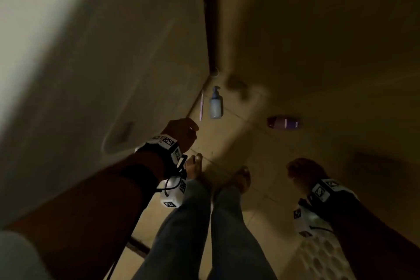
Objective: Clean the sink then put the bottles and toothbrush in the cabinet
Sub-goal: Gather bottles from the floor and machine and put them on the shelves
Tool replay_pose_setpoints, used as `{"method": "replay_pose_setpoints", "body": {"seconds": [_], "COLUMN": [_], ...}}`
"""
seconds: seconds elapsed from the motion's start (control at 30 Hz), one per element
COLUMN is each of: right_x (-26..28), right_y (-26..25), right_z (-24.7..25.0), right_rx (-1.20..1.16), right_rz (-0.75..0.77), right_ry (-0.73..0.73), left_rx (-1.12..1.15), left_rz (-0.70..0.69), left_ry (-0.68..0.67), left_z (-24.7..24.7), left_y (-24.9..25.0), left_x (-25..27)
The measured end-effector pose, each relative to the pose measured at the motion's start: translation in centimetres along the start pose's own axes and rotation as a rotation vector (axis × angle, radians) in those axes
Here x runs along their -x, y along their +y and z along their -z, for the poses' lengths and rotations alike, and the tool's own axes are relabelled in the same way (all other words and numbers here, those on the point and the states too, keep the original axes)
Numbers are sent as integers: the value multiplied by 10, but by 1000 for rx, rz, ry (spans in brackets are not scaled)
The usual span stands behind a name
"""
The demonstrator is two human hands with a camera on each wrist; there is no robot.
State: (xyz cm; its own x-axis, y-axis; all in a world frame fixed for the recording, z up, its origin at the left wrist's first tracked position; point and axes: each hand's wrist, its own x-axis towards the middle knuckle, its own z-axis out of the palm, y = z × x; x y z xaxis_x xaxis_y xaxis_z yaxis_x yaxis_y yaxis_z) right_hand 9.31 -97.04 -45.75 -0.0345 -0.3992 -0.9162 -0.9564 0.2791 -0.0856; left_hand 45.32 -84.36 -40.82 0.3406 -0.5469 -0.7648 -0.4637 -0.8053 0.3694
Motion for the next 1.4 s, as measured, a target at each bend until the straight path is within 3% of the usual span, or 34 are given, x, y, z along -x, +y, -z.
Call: {"method": "replay_pose_setpoints", "body": {"seconds": [0.1,0.23,0.4,0.53,0.67,0.83,1.0,1.13,1.17,1.27,1.4], "right_x": [-53,-143,-215,-261,-305,-342,-372,-388,-393,-410,-410], "right_y": [-21,-26,-12,17,33,31,28,16,13,11,8], "right_z": [-28,-88,-139,-152,-127,-79,-36,-26,-26,-36,-59], "right_rx": [-149,-99,71,240,439,477,450,522,545,665,659], "right_rz": [34,91,119,94,100,116,146,186,188,166,50], "right_ry": [92,-102,-182,-197,-143,18,251,471,499,406,420], "left_rx": [54,35,-172,-216,-160,-74,-75,12,64,350,759], "left_rz": [56,70,43,85,211,252,335,276,260,261,265], "left_ry": [8,-33,-22,51,124,150,20,-39,-56,-116,-235], "left_z": [-44,-112,-175,-200,-219,-241,-242,-248,-250,-257,-264], "left_y": [-20,-49,-69,-62,-51,-53,-66,-83,-87,-93,-89], "left_x": [-72,-175,-282,-342,-386,-401,-387,-366,-361,-347,-328]}}
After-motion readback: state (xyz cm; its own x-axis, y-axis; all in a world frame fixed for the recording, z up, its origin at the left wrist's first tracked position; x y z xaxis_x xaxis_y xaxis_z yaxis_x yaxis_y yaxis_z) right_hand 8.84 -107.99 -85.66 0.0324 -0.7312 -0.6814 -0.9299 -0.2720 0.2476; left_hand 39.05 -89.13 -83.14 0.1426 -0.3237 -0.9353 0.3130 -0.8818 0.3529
